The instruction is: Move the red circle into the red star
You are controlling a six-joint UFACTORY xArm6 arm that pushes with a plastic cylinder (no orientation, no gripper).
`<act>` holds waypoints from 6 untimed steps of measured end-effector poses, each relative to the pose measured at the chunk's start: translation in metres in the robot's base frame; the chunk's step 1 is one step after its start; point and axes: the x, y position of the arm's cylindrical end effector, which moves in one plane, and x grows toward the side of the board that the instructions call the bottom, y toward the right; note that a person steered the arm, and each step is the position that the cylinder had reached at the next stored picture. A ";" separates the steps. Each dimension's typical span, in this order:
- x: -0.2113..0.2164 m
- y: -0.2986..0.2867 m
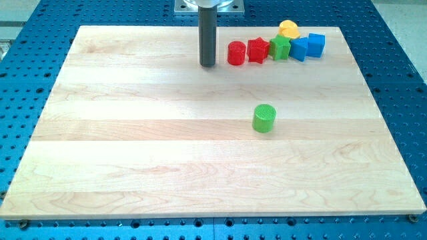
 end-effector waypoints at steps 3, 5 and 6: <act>0.008 0.052; 0.113 0.146; 0.165 0.132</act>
